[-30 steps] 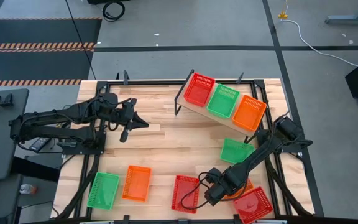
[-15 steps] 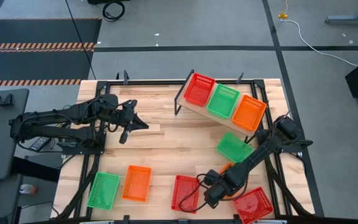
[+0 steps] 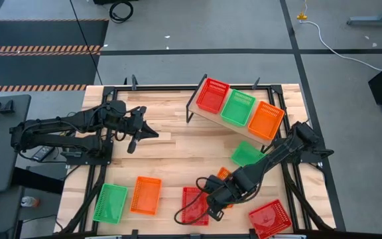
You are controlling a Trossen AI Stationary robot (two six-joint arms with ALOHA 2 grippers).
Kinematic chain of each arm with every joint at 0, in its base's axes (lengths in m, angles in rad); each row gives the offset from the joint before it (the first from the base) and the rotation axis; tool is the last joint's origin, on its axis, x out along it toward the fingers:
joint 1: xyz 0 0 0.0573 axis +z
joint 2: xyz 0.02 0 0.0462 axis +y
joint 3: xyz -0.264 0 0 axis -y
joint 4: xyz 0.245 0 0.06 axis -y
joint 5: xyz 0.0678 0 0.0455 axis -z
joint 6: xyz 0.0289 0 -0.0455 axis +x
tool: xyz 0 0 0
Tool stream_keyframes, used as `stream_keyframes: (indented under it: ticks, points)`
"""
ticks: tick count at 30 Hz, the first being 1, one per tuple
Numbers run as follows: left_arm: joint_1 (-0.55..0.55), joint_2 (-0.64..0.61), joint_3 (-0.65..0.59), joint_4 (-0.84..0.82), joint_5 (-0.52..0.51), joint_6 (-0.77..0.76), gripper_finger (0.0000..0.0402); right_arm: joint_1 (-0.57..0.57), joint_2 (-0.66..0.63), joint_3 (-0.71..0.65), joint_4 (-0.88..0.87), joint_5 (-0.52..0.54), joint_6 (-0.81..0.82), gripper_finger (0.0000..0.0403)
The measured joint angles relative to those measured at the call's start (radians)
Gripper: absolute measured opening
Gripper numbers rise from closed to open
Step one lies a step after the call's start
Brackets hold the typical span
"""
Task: Stack baskets on shelf by color
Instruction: Stack the right orange bin on the orange bin on the shelf
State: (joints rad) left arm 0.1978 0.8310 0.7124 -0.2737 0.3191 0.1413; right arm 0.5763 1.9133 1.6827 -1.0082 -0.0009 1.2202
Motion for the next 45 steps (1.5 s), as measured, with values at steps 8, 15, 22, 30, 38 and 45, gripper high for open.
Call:
stream_keyframes:
  ticks: [8, 15, 22, 30, 38, 45]
  points:
    - [0.0, 0.0, 0.0, 0.0, 0.0, 0.0, 0.0023, -0.042, -0.001, 0.196, -0.343, 0.038, -0.076, 0.0011]
    - [0.0, 0.0, 0.0, 0.0, 0.0, 0.001, 0.002, -0.075, -0.001, 0.338, -0.569, 0.042, -0.155, 0.001]
    - [0.0, 0.0, 0.0, 0.0, 0.0, 0.002, 0.0017, -0.095, -0.021, 0.4, -0.562, 0.086, -0.248, 0.001]
    - [0.0, 0.0, 0.0, 0.001, 0.0, 0.002, 0.0023, -0.148, -0.03, 0.427, -0.562, 0.093, -0.346, 0.001]
    - [0.0, 0.0, 0.0, 0.001, 0.0, 0.003, 0.0017, -0.243, -0.032, 0.484, -0.563, 0.117, -0.5, 0.001]
    - [0.0, 0.0, 0.0, 0.0, 0.0, 0.004, 0.0024, -0.299, -0.038, 0.616, -0.562, 0.203, -0.64, 0.001]
